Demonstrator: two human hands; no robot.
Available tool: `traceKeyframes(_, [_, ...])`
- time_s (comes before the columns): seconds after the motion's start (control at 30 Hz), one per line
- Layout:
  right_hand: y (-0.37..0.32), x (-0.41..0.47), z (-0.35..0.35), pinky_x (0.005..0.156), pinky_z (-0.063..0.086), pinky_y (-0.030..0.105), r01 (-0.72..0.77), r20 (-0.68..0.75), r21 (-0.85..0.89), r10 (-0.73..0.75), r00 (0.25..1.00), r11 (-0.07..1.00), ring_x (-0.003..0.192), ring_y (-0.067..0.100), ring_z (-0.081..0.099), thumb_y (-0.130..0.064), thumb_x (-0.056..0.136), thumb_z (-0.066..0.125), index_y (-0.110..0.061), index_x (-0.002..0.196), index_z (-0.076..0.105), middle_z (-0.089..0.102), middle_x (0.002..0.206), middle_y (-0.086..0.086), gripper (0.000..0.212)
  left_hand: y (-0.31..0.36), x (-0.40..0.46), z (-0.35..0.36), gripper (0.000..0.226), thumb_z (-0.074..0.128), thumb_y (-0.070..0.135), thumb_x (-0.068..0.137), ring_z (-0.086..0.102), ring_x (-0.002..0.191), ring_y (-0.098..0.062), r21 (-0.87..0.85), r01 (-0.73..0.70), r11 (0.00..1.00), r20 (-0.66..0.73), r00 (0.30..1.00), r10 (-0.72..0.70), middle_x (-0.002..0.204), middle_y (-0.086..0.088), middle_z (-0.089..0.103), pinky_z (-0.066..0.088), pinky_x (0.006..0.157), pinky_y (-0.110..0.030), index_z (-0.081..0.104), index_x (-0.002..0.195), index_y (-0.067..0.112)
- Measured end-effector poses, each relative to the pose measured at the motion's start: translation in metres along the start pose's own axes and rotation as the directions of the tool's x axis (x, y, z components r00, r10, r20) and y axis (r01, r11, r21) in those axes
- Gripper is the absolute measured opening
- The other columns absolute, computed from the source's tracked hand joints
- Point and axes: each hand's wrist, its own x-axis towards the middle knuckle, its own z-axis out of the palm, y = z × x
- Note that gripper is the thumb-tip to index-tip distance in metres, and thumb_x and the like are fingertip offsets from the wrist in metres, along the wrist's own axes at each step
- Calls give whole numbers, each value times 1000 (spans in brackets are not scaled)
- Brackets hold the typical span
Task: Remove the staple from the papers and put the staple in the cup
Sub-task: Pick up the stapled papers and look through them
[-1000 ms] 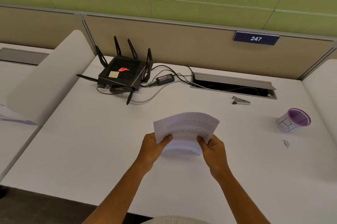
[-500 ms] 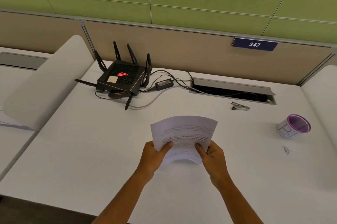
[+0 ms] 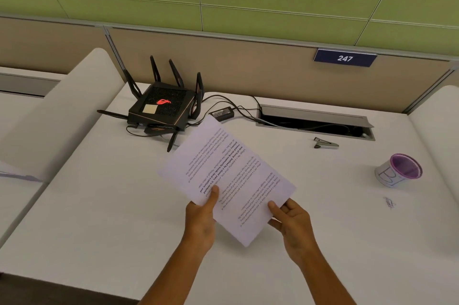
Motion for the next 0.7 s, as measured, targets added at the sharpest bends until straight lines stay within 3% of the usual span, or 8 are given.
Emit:
traceKeyframes(0.27, [-15,9,-15,73,67,35,22,-108,-151,-38,993,988,98,24,80,-14,95,74,-24,115,76,83,110,0,22,8,10,-35,49,83,28,83,78,109,-21,1,-64,998,-60,996,63,124,-1,80,67,78,-36,71,130,26])
traceKeyframes(0.47, [-38,19,-34,74,66,33,59,-90,-252,-84,992,966,95,23,81,-15,99,71,-22,117,77,83,108,1,21,34,25,-64,52,81,48,79,76,113,-20,388,-104,916,62,994,87,120,9,80,63,96,-47,72,128,35])
traceKeyframes(0.57, [-44,20,-33,72,65,27,90,-77,-289,-117,990,953,93,19,81,-15,100,70,-25,116,78,83,106,-3,21,37,26,-55,45,84,48,76,79,103,-20,481,-123,868,133,989,67,112,8,83,66,87,-42,75,117,34])
traceKeyframes(0.7, [-48,18,-29,70,63,21,136,-65,-343,-168,984,929,92,15,79,-14,100,70,-33,108,80,83,103,-7,23,37,26,-42,37,89,40,73,81,92,-20,511,-138,848,111,989,94,99,5,85,66,76,-34,79,106,27])
